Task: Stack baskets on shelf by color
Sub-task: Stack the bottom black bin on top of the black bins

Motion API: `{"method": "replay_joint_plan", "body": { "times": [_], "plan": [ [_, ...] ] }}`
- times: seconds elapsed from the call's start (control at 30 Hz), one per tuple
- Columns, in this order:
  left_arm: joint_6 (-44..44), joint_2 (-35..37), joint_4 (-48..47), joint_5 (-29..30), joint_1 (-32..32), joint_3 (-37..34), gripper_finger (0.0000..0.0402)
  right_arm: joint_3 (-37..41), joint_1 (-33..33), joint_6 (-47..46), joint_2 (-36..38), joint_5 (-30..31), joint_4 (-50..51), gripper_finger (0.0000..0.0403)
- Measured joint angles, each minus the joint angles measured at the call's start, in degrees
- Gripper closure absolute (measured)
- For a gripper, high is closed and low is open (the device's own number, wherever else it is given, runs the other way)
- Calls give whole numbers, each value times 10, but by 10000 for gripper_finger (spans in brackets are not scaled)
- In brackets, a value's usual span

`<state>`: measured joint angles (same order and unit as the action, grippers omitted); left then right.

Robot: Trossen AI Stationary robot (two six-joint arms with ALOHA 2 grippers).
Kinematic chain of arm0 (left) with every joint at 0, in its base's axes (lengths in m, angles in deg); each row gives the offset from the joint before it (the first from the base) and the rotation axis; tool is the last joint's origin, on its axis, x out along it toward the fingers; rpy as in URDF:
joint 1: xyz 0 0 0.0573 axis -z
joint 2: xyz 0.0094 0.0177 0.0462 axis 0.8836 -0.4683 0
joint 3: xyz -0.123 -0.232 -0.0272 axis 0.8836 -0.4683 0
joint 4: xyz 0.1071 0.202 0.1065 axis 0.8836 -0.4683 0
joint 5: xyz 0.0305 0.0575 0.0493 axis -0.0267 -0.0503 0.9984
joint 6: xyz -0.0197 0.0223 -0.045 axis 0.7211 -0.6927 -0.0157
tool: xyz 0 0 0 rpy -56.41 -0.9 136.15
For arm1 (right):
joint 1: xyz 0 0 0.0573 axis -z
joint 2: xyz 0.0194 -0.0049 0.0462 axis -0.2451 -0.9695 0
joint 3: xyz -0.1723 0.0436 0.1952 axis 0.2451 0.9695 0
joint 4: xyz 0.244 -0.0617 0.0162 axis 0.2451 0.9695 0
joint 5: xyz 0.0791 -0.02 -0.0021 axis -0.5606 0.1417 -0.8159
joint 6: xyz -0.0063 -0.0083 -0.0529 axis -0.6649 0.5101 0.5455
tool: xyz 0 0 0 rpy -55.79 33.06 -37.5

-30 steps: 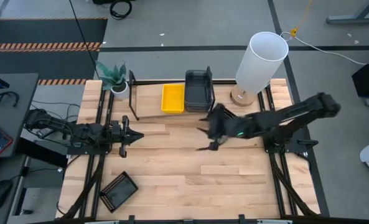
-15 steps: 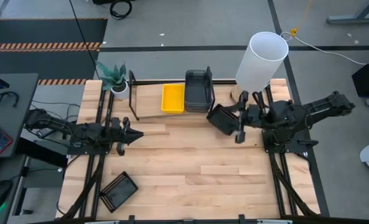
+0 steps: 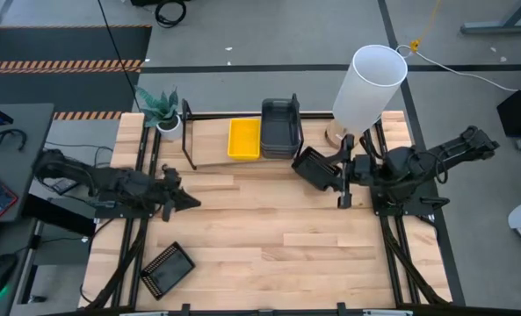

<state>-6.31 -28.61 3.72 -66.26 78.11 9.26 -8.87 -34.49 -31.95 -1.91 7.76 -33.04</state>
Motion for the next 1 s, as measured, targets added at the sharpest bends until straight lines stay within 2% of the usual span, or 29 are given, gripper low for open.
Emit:
{"method": "replay_joint_plan", "body": {
  "times": [0.1,0.27,0.37,0.47,0.53,0.63,0.77,1.0],
  "plan": [
    [0,-59,-150,-2,25,95,397,0,0,-1,-1,8,4,245],
    [0,-179,-290,-3,88,214,397,0,0,-6,-7,9,5,245],
    [-7,-250,-295,-7,124,258,398,0,0,-7,-13,9,7,245],
    [-56,-316,-299,-45,153,289,397,0,0,-18,-18,9,6,245],
    [-53,-354,-296,-66,171,296,392,0,0,-22,-18,9,6,245],
    [-37,-403,-308,-63,194,297,372,0,0,-34,-18,9,6,245],
    [-31,-463,-316,-92,195,297,333,0,-1,-36,-19,9,6,245],
    [-119,-528,-317,-161,197,297,234,0,-1,-43,-19,9,7,245]
  ]
}}
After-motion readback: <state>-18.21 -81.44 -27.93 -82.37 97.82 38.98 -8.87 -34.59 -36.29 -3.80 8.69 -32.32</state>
